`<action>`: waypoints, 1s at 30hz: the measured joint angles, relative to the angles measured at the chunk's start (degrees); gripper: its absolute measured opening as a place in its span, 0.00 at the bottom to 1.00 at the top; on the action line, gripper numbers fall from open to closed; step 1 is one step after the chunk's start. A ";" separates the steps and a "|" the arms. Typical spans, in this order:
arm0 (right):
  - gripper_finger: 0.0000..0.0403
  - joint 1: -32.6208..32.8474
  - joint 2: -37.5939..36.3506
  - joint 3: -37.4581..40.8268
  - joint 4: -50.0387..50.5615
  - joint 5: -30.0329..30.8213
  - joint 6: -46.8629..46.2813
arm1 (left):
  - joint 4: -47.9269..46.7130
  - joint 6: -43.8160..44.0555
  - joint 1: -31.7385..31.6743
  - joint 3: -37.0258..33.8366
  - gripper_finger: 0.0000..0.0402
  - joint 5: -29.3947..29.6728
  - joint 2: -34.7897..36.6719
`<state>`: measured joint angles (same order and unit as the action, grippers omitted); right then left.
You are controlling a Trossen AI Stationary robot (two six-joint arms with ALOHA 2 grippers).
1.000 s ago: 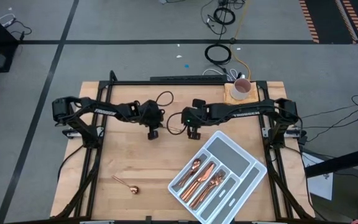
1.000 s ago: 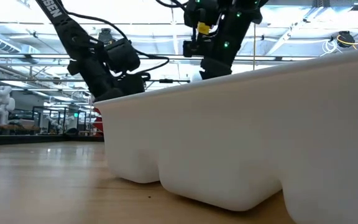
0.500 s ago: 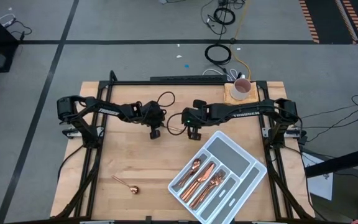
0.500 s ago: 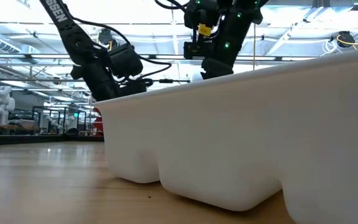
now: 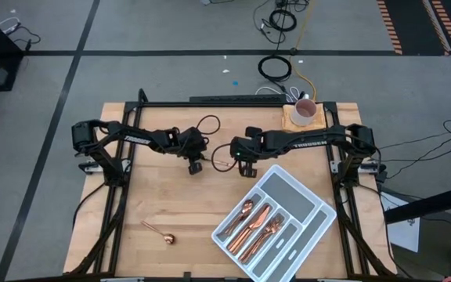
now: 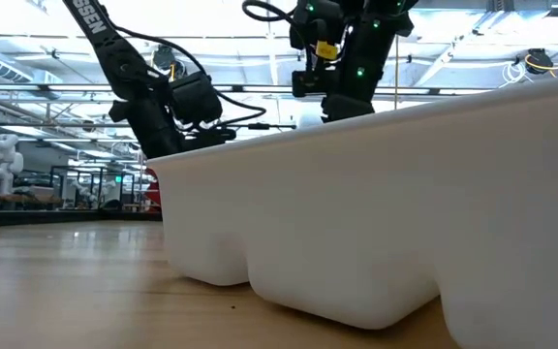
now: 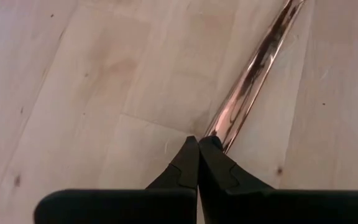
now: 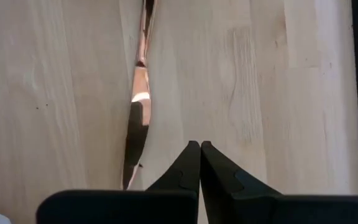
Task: Sort silverware
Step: Put the gold table knife into the cutlery tray with the other gold table knives
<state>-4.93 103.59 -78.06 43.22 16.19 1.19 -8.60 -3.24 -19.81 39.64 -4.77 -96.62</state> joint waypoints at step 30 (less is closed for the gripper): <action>0.60 -3.04 6.68 13.85 -17.54 -17.37 0.00 | 0.81 4.48 -0.04 -0.09 0.00 0.47 -0.02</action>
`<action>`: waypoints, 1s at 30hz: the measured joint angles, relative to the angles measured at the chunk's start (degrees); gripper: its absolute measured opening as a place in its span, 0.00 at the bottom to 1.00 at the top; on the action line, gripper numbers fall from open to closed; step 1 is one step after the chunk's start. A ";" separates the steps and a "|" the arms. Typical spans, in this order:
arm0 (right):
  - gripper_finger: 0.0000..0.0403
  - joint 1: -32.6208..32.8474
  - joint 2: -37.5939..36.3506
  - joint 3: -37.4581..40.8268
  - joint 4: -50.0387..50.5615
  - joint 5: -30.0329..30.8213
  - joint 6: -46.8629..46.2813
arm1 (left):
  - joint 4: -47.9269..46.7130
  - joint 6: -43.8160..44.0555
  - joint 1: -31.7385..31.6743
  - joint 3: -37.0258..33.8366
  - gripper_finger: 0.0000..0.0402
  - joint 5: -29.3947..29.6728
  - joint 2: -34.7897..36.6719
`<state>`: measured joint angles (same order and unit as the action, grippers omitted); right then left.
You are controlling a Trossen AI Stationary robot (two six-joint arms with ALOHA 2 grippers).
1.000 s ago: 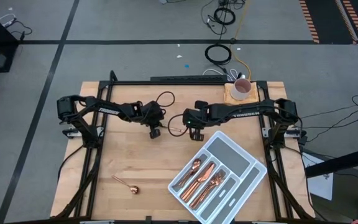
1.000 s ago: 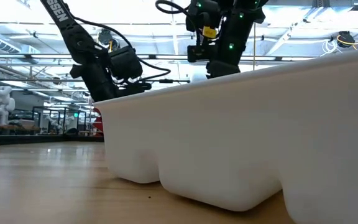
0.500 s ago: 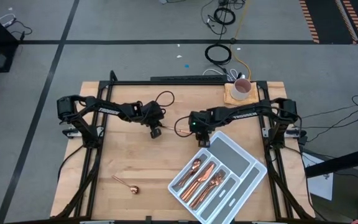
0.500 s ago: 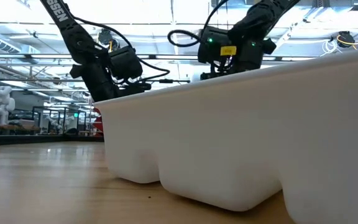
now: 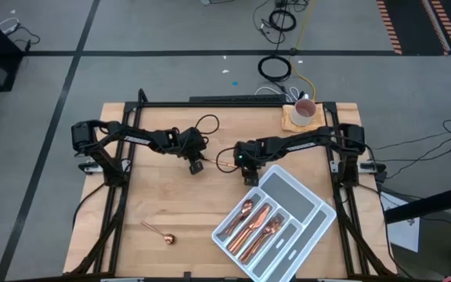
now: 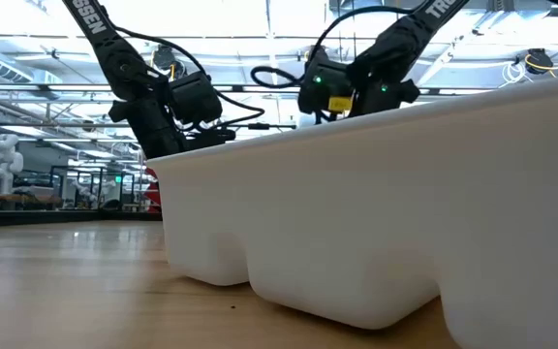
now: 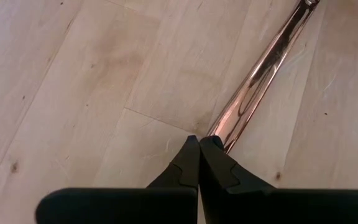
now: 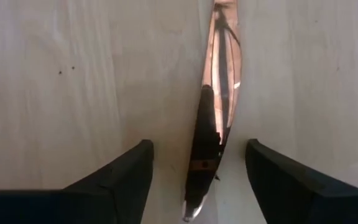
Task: Sort silverware
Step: Put the gold table knife into the cutlery tray with the other gold table knives
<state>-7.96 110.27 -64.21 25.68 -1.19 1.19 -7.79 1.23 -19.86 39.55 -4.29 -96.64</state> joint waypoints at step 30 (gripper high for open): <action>0.00 1.68 -0.14 -2.29 1.28 6.40 -9.16 | -12.64 4.44 -0.09 6.05 0.05 2.29 16.10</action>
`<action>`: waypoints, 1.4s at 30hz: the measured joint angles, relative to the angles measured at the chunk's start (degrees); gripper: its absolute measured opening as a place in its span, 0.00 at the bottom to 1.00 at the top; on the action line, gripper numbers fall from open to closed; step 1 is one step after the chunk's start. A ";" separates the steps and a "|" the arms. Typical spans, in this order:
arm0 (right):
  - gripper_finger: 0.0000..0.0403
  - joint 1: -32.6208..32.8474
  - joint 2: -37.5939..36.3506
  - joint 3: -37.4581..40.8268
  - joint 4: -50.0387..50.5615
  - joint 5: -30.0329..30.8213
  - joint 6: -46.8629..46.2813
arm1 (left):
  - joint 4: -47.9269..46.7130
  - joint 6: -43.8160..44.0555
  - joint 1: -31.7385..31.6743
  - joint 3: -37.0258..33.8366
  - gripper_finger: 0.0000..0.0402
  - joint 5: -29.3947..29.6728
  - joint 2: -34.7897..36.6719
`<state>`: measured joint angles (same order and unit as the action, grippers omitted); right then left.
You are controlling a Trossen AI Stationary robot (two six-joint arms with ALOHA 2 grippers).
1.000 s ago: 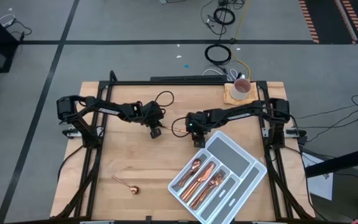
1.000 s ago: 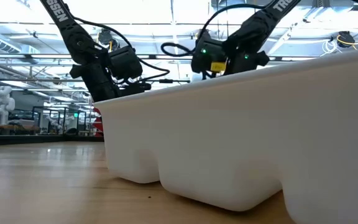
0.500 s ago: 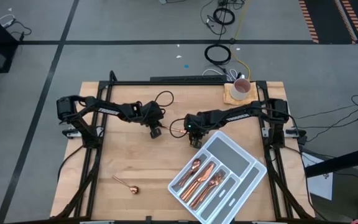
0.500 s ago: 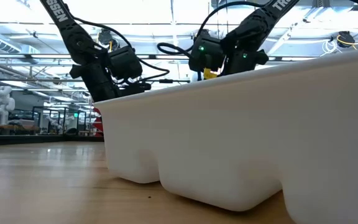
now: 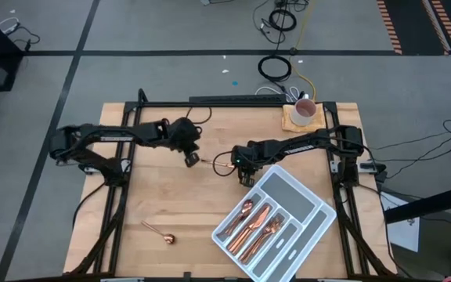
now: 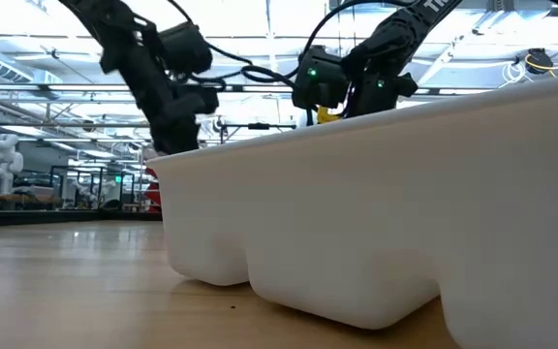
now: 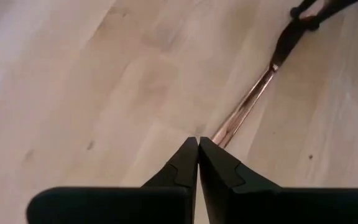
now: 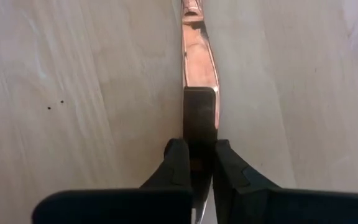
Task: Sort silverware
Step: Put the gold table knife into the cutlery tray with the other gold table knives
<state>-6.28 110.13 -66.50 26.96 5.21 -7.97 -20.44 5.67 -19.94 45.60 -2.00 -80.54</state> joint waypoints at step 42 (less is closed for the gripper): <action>0.00 21.88 -26.58 -0.26 30.64 1.92 0.01 | -13.24 -2.05 0.04 0.72 0.06 11.56 12.27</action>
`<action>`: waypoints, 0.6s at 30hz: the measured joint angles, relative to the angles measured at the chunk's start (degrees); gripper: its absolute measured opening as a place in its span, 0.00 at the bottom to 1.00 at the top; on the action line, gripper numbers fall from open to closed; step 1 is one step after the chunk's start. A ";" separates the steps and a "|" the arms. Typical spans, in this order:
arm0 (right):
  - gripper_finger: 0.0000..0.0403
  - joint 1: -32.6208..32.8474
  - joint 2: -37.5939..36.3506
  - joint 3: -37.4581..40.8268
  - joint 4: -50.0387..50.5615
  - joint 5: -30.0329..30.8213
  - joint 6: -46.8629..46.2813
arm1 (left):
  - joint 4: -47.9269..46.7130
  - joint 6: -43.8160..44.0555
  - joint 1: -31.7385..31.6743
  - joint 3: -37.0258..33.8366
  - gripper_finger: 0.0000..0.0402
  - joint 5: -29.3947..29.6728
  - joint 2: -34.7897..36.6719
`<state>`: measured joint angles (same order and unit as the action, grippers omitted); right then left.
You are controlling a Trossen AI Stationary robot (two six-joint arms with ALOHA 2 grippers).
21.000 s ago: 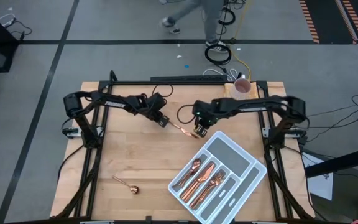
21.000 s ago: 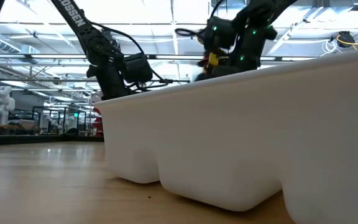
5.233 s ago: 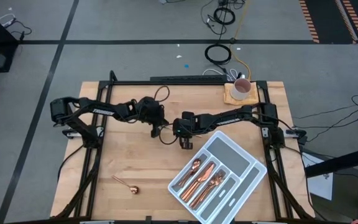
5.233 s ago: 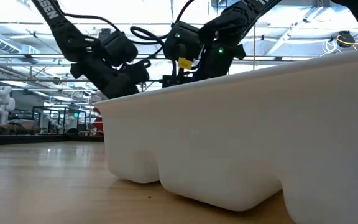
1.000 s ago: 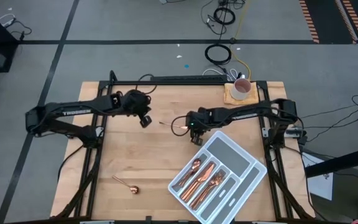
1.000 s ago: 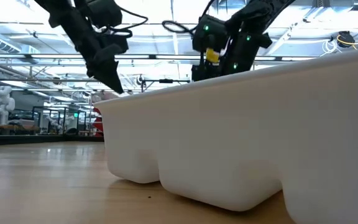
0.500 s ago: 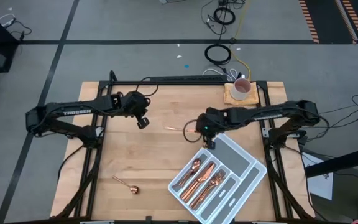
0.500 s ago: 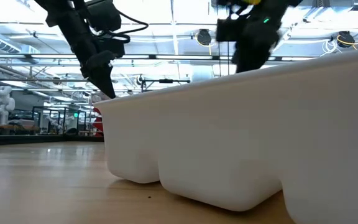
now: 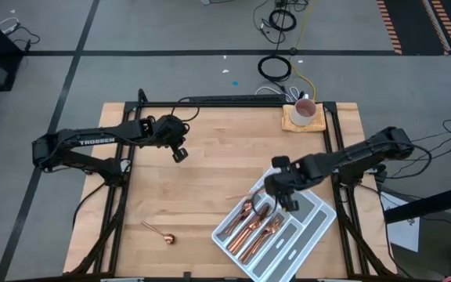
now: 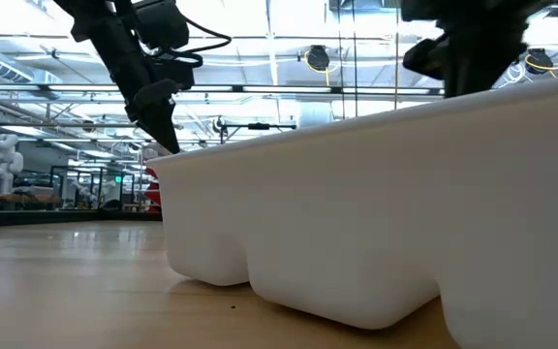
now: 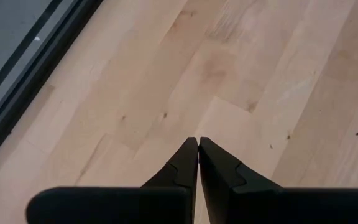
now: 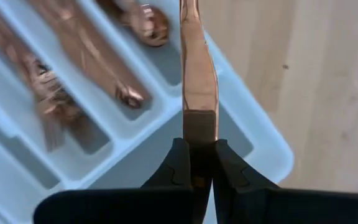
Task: Sort silverware
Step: Put the gold table knife into the cutlery tray with the other gold table knives
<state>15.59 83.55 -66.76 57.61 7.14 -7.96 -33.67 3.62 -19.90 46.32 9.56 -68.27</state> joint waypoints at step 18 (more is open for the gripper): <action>0.00 9.53 1.69 -0.04 0.88 0.84 10.36 | 0.21 0.09 0.00 -1.51 0.06 -0.02 0.02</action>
<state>25.13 85.24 -66.81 58.49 7.98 2.40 -33.46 3.70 -19.90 44.81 9.54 -68.25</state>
